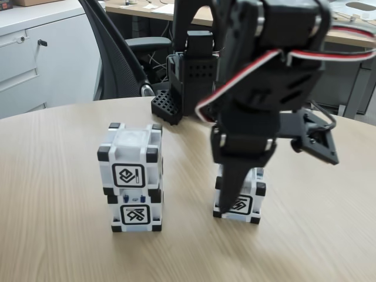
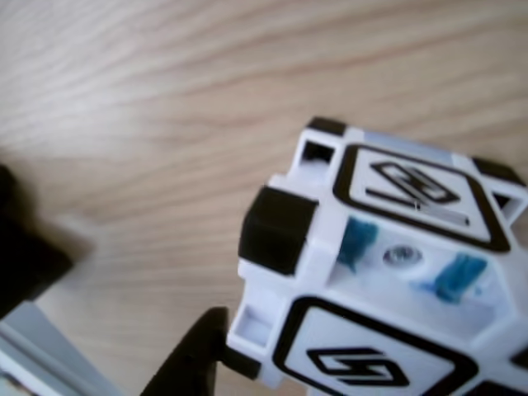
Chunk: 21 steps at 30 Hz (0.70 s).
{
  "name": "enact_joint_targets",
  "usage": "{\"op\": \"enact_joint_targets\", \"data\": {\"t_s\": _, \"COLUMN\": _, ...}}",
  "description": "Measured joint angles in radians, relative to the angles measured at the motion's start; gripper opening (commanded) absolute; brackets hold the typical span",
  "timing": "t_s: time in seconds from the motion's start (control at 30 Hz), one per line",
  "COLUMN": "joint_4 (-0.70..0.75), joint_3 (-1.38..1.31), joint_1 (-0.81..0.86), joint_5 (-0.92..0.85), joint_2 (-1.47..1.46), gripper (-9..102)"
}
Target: Stack cubes from left to right.
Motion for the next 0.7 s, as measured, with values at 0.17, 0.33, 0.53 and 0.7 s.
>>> {"op": "enact_joint_targets", "data": {"t_s": 0.17, "joint_4": 0.0, "joint_3": 0.0, "joint_1": 0.012, "joint_5": -0.028, "joint_2": 0.0, "gripper": 31}}
{"op": "enact_joint_targets", "data": {"t_s": 0.33, "joint_4": 0.0, "joint_3": 0.0, "joint_1": 0.014, "joint_5": -0.034, "joint_2": 0.0, "gripper": 33}}
{"op": "enact_joint_targets", "data": {"t_s": 0.53, "joint_4": 0.0, "joint_3": 0.0, "joint_1": 0.014, "joint_5": -0.051, "joint_2": 0.0, "gripper": 34}}
{"op": "enact_joint_targets", "data": {"t_s": 0.7, "joint_4": -0.055, "joint_3": 0.0, "joint_1": 0.011, "joint_5": -0.072, "joint_2": 0.0, "gripper": 34}}
